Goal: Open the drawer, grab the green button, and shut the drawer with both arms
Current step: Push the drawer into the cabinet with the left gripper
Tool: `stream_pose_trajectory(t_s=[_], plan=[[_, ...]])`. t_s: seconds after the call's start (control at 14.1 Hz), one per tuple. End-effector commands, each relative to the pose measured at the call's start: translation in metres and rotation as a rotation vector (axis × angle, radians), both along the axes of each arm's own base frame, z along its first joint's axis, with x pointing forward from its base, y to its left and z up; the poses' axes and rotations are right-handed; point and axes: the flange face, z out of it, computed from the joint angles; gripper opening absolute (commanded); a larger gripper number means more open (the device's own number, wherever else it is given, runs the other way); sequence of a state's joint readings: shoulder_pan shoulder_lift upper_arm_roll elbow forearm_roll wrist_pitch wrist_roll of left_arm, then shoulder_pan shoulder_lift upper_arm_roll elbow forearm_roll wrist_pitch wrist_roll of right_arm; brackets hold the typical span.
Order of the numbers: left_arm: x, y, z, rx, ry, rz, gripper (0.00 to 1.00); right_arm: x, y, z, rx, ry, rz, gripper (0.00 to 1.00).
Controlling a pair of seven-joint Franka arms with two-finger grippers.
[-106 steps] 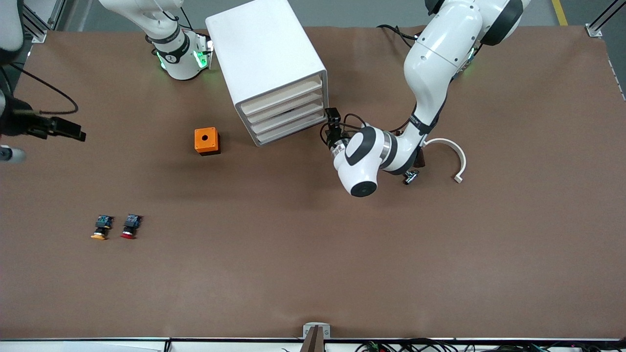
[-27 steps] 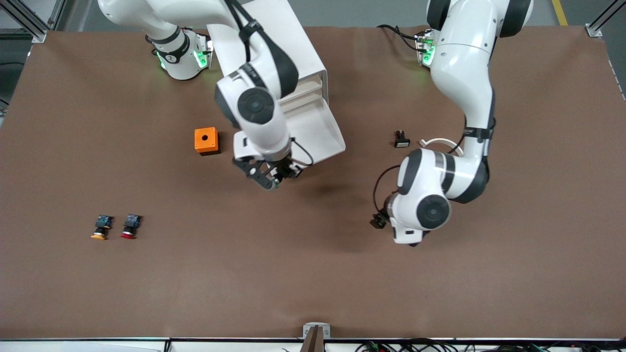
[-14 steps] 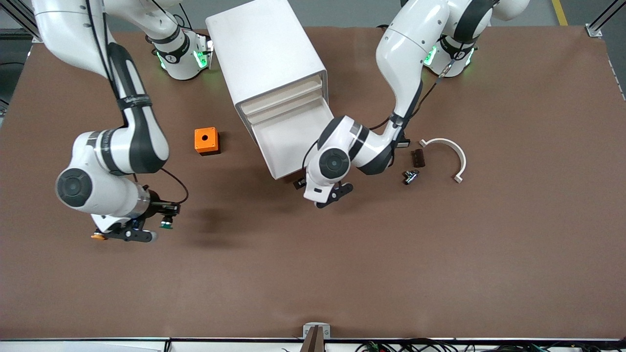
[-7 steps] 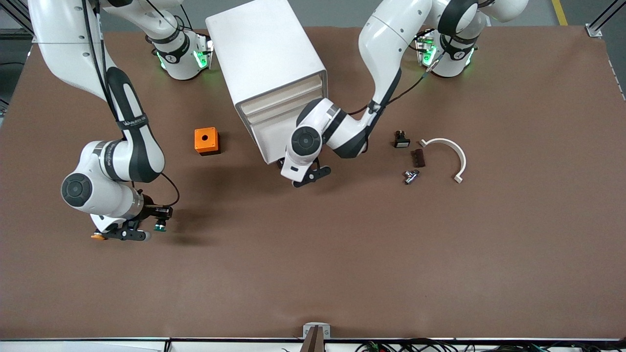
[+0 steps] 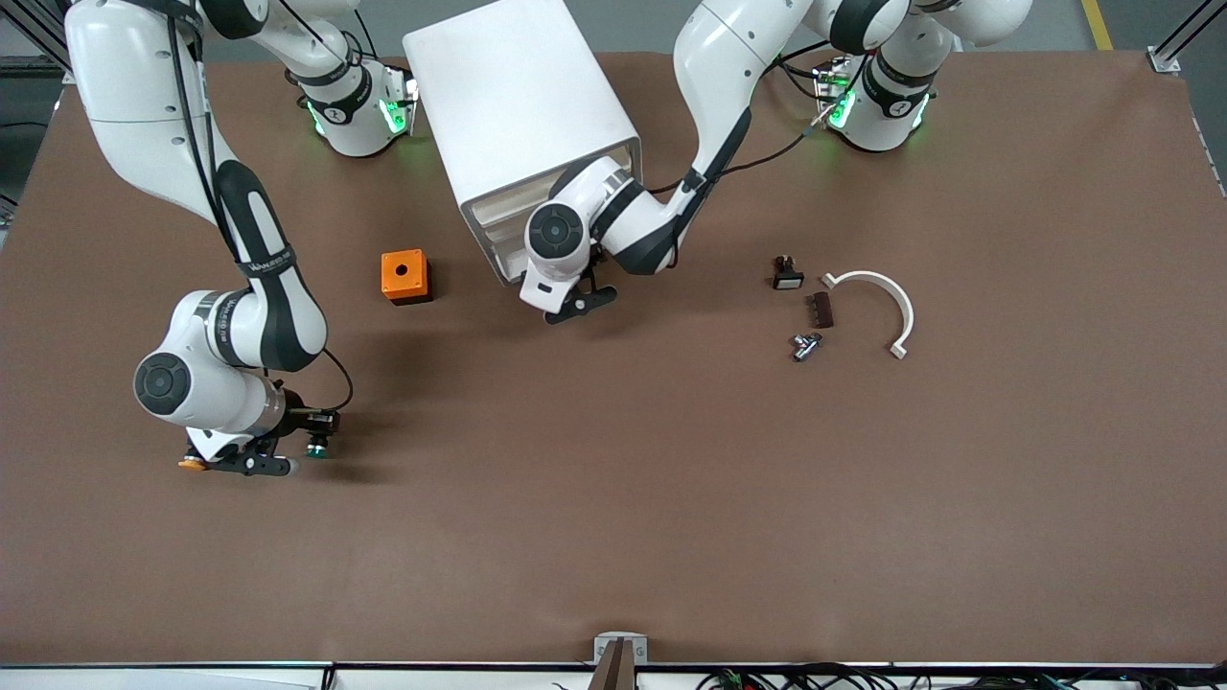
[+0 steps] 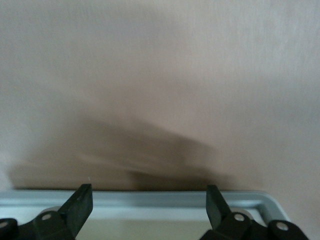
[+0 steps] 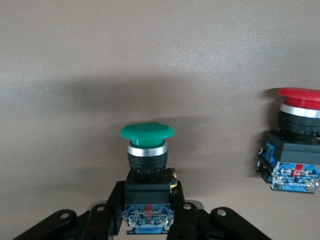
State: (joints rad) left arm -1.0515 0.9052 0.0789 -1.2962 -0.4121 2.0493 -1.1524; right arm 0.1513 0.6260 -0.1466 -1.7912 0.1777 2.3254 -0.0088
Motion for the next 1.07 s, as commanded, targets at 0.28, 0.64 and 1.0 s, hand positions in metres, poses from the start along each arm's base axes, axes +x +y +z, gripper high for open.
stream_pose_trajectory(t_s=[0.28,0.64,1.0], plan=[[-0.022,-0.01,0.01,0.021,-0.016,0.005,1.0,0.015,-0.006,-0.001,0.022,-0.058,0.0,0.0],[0.073,0.05,0.051,0.144,-0.251,0.073,1.0,0.014,-0.011,-0.004,0.022,-0.051,-0.022,0.99],[0.177,0.161,0.149,0.223,-0.352,0.099,1.0,0.021,-0.008,0.009,0.026,-0.064,-0.006,1.0]])
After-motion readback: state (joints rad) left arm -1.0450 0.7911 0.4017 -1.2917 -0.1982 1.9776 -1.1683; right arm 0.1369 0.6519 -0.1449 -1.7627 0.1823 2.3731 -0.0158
